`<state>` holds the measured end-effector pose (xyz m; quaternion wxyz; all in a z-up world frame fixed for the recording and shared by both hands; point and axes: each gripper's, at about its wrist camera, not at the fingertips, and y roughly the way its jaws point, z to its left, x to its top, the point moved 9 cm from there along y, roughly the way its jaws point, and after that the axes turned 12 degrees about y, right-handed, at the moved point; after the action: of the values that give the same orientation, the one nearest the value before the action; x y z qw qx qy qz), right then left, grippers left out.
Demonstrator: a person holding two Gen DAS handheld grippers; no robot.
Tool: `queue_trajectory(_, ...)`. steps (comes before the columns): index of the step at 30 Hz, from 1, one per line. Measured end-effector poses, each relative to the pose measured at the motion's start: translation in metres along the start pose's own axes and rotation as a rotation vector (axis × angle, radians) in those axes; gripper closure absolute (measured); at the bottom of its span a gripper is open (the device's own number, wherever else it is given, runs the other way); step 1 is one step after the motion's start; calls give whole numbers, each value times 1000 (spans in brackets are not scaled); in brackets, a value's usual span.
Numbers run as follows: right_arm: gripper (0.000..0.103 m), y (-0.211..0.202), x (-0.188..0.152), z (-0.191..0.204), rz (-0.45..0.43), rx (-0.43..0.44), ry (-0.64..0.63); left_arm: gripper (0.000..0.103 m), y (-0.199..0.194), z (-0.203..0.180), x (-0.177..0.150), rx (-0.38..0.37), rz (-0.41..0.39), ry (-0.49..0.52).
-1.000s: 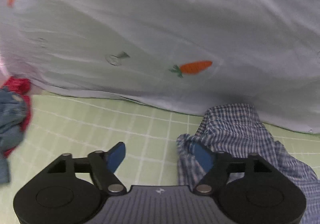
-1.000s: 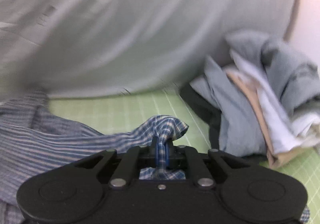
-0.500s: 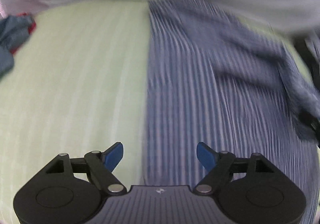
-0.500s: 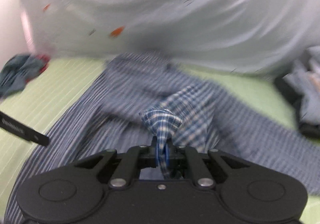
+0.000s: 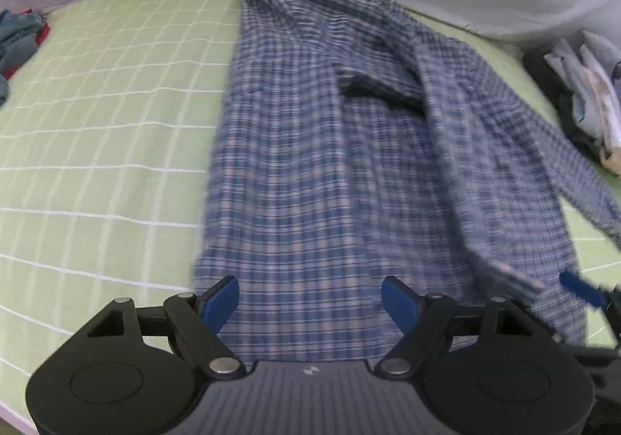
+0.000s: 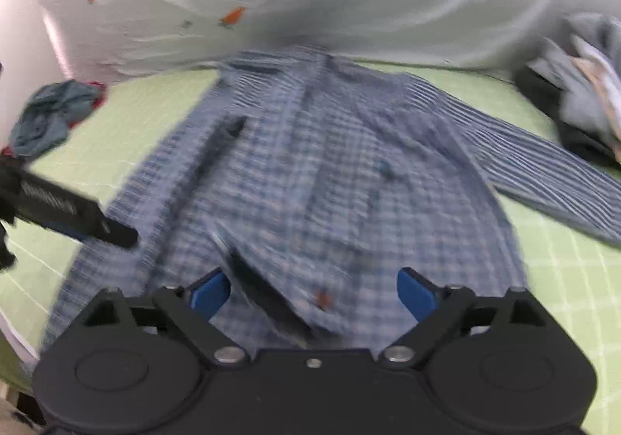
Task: Fold clothes
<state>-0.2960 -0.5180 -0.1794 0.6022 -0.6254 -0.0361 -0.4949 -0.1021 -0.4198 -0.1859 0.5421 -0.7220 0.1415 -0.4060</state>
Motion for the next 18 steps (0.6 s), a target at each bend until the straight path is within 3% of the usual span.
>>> queue_trajectory(2, 3, -1, -8, -23, 6, -55, 30, 22, 3, -11, 3, -26, -9, 6)
queue_trajectory(9, 3, -2, -31, -82, 63, -181, 115, 22, 12, -64, 15, -102, -1, 98)
queue_trajectory(13, 1, -1, -41, -92, 88, -181, 116, 23, 24, -85, 14, -104, 21, 147)
queue_trajectory(16, 0, 3, -41, -93, 94, -181, 87, 27, 31, -96, 13, -111, 31, 167)
queue_trajectory(18, 0, 4, -41, -93, 94, -178, 78, 38, 36, -99, 10, -98, 42, 179)
